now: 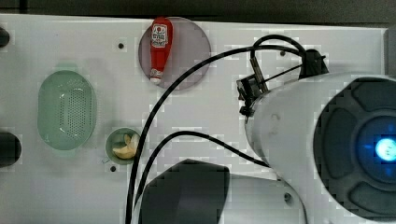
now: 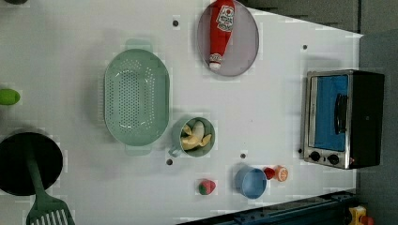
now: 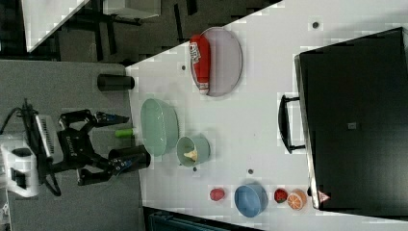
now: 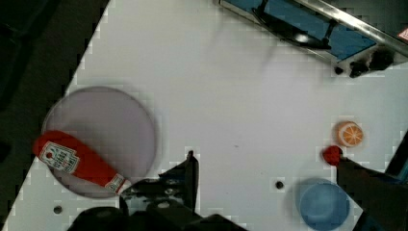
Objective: Pick Banana and place it in mug.
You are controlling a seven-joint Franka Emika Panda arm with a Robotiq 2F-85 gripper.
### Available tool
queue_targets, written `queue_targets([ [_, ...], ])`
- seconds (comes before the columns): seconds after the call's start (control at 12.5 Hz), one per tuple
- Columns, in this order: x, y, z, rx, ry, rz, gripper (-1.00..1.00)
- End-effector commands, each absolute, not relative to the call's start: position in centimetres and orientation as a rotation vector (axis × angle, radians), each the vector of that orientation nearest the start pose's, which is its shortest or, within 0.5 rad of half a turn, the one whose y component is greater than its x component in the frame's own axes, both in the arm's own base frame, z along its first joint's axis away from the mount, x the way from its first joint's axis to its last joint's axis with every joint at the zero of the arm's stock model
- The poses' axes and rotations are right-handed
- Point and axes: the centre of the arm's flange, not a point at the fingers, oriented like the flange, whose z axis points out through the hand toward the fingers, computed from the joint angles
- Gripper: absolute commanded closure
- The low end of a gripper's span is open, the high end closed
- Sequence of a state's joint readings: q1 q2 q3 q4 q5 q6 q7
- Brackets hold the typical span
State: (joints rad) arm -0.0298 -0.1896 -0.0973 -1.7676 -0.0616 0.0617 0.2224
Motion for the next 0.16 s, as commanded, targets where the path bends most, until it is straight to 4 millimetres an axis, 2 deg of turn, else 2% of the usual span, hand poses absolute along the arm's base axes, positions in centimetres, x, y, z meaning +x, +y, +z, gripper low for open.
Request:
queue_targets([
  [0.08, 50.19, -3.31, 61.38, -2.798, 1.510, -0.007, -1.00],
  [0.16, 50.18, -3.29, 61.35, -2.799, 1.510, -0.006, -1.00],
])
